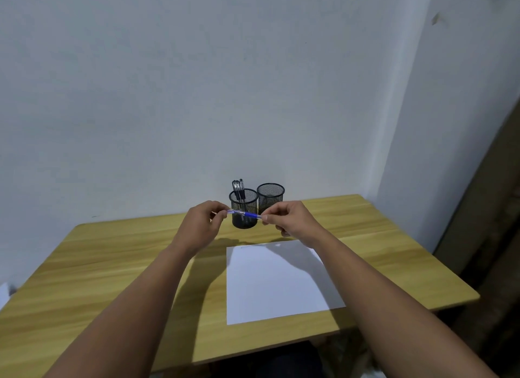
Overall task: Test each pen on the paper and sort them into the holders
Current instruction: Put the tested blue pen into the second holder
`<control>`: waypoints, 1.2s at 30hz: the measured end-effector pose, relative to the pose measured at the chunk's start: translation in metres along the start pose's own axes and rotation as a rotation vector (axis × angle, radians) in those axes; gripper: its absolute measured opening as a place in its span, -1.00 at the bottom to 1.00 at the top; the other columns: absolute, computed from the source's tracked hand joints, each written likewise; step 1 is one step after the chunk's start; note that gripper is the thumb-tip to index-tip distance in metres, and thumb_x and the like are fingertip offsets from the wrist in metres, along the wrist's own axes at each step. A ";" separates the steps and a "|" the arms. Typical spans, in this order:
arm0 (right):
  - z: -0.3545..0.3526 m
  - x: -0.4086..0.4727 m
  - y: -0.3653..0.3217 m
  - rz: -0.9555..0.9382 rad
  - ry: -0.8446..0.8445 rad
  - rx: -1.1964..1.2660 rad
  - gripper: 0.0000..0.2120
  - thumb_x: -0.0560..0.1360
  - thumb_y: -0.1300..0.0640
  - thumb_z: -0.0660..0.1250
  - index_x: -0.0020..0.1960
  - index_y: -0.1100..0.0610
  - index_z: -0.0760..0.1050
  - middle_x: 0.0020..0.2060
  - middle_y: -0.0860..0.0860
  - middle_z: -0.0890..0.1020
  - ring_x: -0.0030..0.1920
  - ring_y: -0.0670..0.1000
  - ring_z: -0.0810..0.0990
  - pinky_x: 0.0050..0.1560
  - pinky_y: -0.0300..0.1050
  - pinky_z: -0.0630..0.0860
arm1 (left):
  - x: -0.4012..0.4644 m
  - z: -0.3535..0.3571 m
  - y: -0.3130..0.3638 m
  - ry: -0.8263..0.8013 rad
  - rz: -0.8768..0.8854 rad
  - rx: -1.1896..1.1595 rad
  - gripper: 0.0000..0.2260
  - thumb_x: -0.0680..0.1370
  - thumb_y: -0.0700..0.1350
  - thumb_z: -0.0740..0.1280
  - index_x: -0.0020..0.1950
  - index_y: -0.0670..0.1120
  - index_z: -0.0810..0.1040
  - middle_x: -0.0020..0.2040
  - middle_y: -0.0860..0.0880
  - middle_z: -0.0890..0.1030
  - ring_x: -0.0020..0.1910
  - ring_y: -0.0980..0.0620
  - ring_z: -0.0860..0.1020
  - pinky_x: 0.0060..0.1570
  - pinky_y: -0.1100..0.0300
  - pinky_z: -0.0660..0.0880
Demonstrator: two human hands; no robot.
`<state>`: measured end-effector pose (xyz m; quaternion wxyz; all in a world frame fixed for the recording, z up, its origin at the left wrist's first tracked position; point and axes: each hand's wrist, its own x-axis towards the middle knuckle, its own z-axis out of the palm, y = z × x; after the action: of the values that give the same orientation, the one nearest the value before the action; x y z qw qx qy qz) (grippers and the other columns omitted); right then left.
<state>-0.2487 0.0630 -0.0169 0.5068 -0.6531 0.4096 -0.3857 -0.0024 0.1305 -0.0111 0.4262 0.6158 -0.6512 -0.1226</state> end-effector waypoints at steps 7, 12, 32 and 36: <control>0.001 -0.004 -0.010 0.031 -0.071 0.104 -0.99 0.55 0.34 0.51 -0.05 0.28 0.70 -0.26 0.15 0.67 -0.42 -0.08 0.34 -0.44 -0.24 0.25 | 0.008 0.005 0.025 -0.179 -0.075 -0.231 -0.79 0.64 -0.13 0.32 -0.15 -0.14 0.65 -0.35 -0.05 0.54 -0.31 0.00 0.45 -0.18 0.00 0.47; -0.005 0.000 -0.028 -0.063 -0.080 0.150 -0.90 0.57 0.35 0.48 -0.05 0.18 0.69 -0.26 0.13 0.70 -0.38 -0.01 0.50 -0.33 -0.18 0.41 | 0.028 0.001 0.058 -0.101 -0.072 -0.406 -0.81 0.65 -0.17 0.31 -0.05 -0.21 0.68 -0.29 -0.10 0.61 -0.24 0.01 0.55 0.07 -0.15 0.60; -0.062 0.154 -0.011 -0.089 0.366 -0.331 -0.88 0.48 0.19 0.55 -0.08 0.06 0.62 -0.39 -0.14 0.64 -0.22 -0.06 0.66 0.03 -0.13 0.57 | 0.153 0.122 0.012 -0.139 0.117 0.917 -0.21 0.28 0.62 0.05 0.18 0.04 0.49 0.16 0.03 0.63 0.24 -0.10 0.45 0.09 -0.08 0.30; -0.051 0.169 0.004 -0.029 0.333 -0.441 -0.85 0.43 0.13 0.56 -0.14 0.00 0.60 -0.18 -0.02 0.75 -0.06 0.04 0.73 0.00 -0.09 0.62 | 0.162 0.133 0.010 -0.140 0.117 0.918 -0.31 0.28 0.62 0.07 -0.06 0.06 0.51 -0.09 0.05 0.65 0.12 -0.06 0.48 0.09 -0.10 0.26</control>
<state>-0.2341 -0.1117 0.0042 0.2728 -0.6810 0.5519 -0.3964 -0.0832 -0.0630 -0.0197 0.0711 0.6932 -0.6989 0.1611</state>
